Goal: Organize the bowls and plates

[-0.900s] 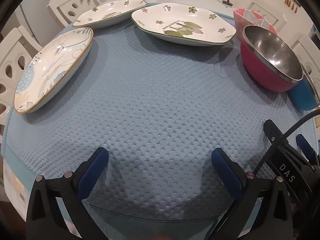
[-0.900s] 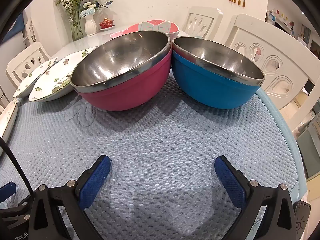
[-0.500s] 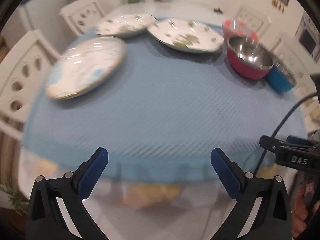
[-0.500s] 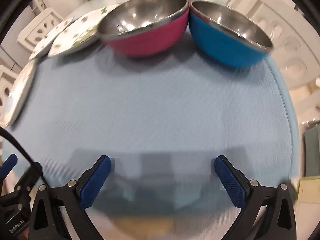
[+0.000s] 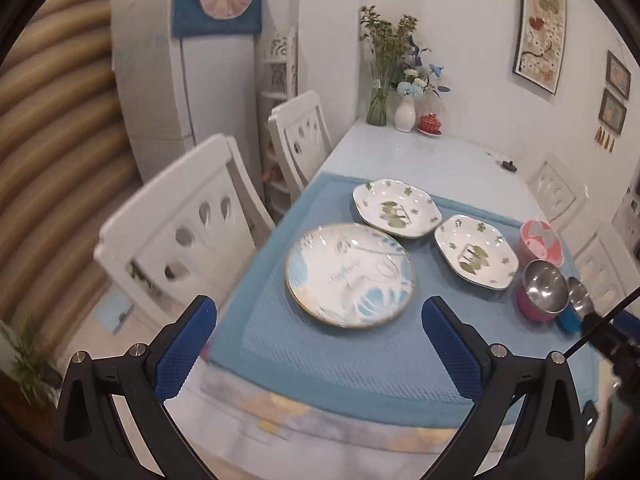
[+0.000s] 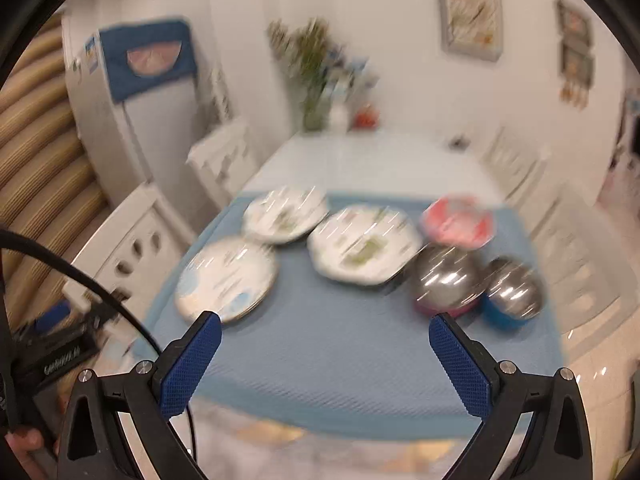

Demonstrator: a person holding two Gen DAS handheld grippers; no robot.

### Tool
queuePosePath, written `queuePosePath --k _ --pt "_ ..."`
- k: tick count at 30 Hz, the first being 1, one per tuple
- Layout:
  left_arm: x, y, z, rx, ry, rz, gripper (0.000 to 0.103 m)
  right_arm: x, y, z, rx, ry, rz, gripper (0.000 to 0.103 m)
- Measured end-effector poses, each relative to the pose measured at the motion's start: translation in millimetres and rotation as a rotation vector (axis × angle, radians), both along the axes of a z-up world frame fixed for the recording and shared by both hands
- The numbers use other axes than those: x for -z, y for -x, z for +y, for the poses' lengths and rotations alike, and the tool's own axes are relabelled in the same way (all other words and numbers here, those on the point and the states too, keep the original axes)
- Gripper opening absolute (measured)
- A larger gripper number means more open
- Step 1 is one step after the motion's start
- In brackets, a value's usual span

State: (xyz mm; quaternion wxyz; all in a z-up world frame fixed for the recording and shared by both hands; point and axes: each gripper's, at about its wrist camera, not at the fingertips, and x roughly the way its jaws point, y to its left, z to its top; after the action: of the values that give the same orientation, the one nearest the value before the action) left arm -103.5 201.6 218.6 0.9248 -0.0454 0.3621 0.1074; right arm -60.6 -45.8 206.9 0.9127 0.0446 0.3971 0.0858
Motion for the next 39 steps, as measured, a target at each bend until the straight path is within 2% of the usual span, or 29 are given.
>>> queuePosePath --k 4,7,10,14,18,22,26,29,32,35,37,39 --pt "15.2 -12.0 10.5 0.021 -0.049 -0.014 0.102 -5.3 -5.1 54.3 0.023 0.082 -0.052 0.103" --pt "23.2 -30.6 32.3 0.05 -0.015 -0.006 0.102 -13.7 -10.5 77.6 0.04 0.148 -0.138 0.103" --pt "25.1 -43.6 45.9 0.071 0.014 -0.018 0.102 -15.2 -21.0 99.6 0.016 0.179 -0.168 0.103" --pt "20.5 -62.7 60.3 0.059 0.056 -0.055 0.102 -12.1 -33.2 114.6 0.015 0.113 -0.167 0.103" --pt "15.2 -86.9 65.3 0.041 0.115 -0.085 0.102 -16.2 -41.7 123.2 0.019 -0.016 -0.145 0.103" --pt "19.7 -105.9 63.0 0.042 0.189 -0.07 0.102 -20.1 -41.8 122.5 0.034 -0.087 -0.154 0.103" --pt "35.9 -117.4 58.0 0.1 0.276 -0.003 0.102 -16.4 -42.1 117.4 0.076 -0.093 -0.144 0.103" --pt "44.3 -114.6 54.9 0.088 0.317 0.018 0.102 -10.0 -45.1 108.8 0.163 -0.039 -0.124 0.103" --pt "48.2 -115.6 48.6 0.072 0.253 0.001 0.102 -3.1 -51.9 92.8 0.159 -0.134 -0.068 0.103" --pt "49.4 -127.1 43.8 0.058 0.184 -0.009 0.102 -2.0 -52.8 87.2 0.101 -0.212 -0.041 0.103" --pt "48.1 -134.9 39.5 0.075 0.168 -0.003 0.102 -3.0 -52.7 89.6 0.055 -0.265 -0.025 0.103" --pt "45.6 -135.8 36.0 0.074 0.156 -0.024 0.102 -5.7 -49.0 91.9 0.039 -0.276 -0.026 0.103"
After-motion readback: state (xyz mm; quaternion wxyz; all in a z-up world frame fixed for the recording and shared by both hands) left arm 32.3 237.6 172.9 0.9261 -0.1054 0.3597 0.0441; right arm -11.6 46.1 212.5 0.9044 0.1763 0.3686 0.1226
